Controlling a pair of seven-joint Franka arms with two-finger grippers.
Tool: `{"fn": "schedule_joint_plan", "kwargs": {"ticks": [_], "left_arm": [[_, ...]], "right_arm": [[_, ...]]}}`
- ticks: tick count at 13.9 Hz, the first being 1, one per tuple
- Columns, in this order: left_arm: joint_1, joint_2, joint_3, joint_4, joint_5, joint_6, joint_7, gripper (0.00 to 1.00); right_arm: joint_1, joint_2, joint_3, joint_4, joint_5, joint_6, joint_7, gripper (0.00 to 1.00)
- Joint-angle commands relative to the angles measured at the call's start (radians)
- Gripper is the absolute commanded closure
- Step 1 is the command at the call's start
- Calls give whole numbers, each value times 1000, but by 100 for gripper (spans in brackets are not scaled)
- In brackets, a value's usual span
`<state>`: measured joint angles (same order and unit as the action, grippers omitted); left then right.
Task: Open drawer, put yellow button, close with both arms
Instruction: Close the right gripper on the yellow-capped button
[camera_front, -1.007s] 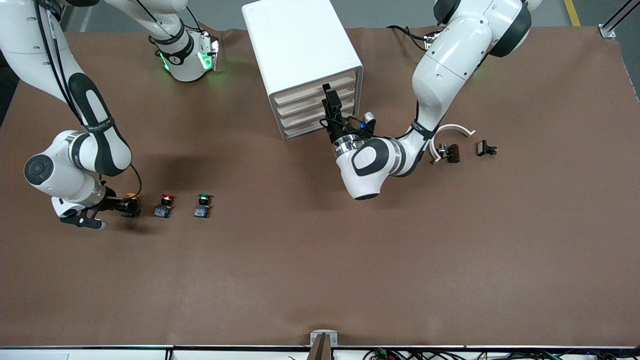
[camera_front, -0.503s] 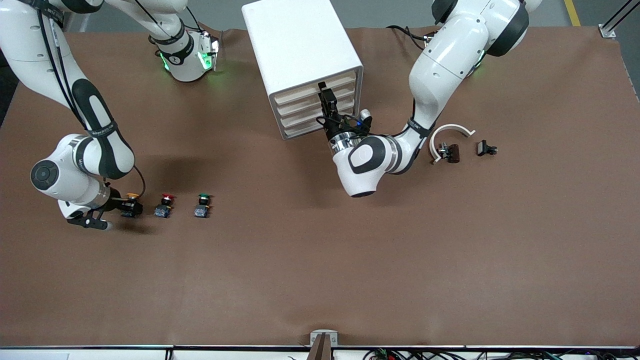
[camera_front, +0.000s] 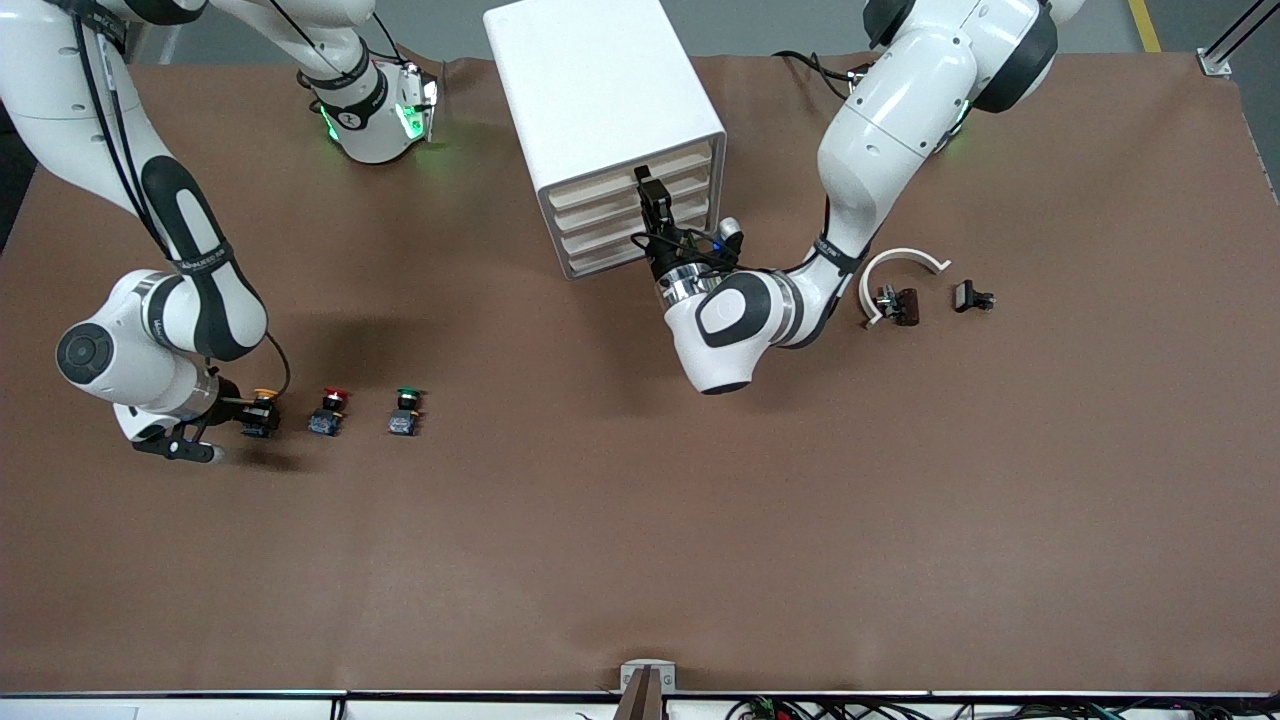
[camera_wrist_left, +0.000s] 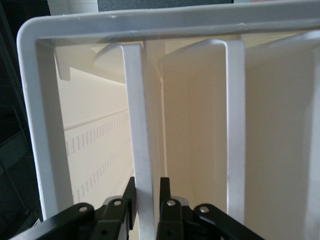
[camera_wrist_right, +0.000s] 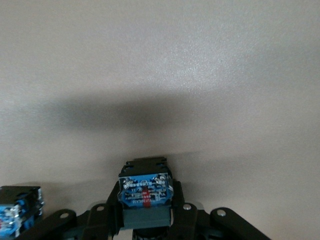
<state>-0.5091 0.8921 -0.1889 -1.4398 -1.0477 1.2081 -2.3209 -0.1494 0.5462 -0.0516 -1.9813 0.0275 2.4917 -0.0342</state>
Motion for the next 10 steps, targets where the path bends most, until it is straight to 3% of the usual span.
{"fn": "schedule_joint_plan", "kwargs": {"ticks": [1, 10], "left_arm": [[10, -4, 20, 6, -8, 2, -14, 86], [18, -4, 175, 64, -14, 17, 1, 87]], "right_arm": [[-7, -48, 9, 56, 9, -158, -9, 100], [23, -198, 10, 91, 64, -430, 106, 100]]}}
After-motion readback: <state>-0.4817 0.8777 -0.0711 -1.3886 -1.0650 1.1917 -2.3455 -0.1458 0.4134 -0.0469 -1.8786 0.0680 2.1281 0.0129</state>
